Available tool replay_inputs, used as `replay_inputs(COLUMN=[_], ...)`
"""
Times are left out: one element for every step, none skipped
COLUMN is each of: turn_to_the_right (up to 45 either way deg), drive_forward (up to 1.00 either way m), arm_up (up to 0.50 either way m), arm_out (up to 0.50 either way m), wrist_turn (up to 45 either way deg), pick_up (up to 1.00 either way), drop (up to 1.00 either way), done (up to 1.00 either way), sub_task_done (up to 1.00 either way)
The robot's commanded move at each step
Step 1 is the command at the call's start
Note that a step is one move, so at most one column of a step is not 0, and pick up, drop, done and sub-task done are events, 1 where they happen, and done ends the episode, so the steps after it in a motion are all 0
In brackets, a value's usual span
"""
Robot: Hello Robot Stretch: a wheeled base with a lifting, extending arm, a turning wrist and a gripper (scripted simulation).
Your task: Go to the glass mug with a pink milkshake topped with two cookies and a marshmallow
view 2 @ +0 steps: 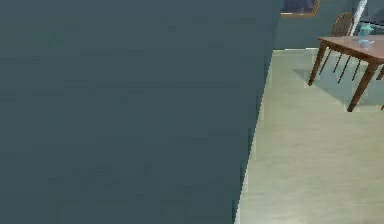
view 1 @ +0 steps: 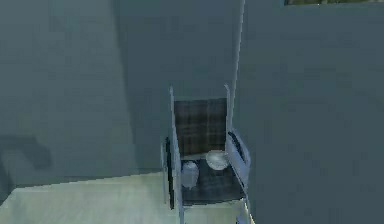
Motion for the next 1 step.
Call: replay_inputs(turn_to_the_right=[0.0], drive_forward=[0.00], arm_up=[0.00], arm_out=[0.00], wrist_turn=[0.0], pick_up=[0.00], drop=[0.00], done=[1.00], sub_task_done=[0.00])
